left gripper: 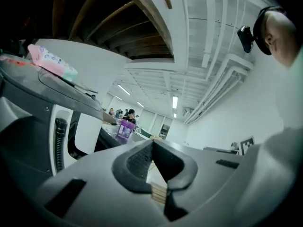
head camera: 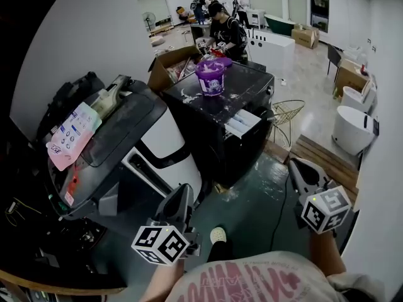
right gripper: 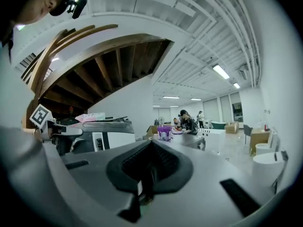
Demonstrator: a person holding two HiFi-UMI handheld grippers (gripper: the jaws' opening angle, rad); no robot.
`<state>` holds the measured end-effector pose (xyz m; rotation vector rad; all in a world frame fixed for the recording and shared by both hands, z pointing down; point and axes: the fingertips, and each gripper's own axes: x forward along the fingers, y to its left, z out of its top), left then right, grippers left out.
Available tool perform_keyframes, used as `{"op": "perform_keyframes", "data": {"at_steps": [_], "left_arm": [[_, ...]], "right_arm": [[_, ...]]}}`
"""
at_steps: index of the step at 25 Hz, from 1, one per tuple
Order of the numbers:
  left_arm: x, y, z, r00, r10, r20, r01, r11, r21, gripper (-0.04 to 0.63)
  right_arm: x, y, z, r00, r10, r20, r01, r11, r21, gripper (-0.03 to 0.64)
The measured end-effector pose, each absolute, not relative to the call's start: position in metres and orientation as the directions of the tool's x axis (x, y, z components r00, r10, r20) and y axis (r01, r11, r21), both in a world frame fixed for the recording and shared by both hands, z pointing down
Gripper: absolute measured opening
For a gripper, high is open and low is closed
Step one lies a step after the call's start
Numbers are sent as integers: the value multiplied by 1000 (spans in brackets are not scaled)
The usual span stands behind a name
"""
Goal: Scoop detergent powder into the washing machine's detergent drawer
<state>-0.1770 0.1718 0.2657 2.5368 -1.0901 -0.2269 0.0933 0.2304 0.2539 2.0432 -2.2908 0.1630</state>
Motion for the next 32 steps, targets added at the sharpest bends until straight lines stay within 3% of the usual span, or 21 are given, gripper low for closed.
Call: {"op": "perform_keyframes", "data": {"at_steps": [7,12,17,26,32], "left_arm": [[-163,62,259,734,-678,-50,-602,-683,414,0],[-161,-15,235,744,-664,-78,-594,-710,379,0],[-159,-64,237,759,-646,-75,-575,-721,386,2],[-142,-117,251,792,-607,-64,-533,-739,411,2],[-135,-152,260,778,-626,-56,-547,-719,429,2]], "right_arm": [[108,138,241,-56,-991,118,-998,57,9,-3],[97,68,213,-96,-994,50,-992,91,-90,-3],[84,21,209,-130,-991,24,-989,128,-78,-3],[72,-49,235,-207,-972,110,-978,203,-53,29],[80,-106,239,-276,-954,116,-960,268,-81,99]]}}
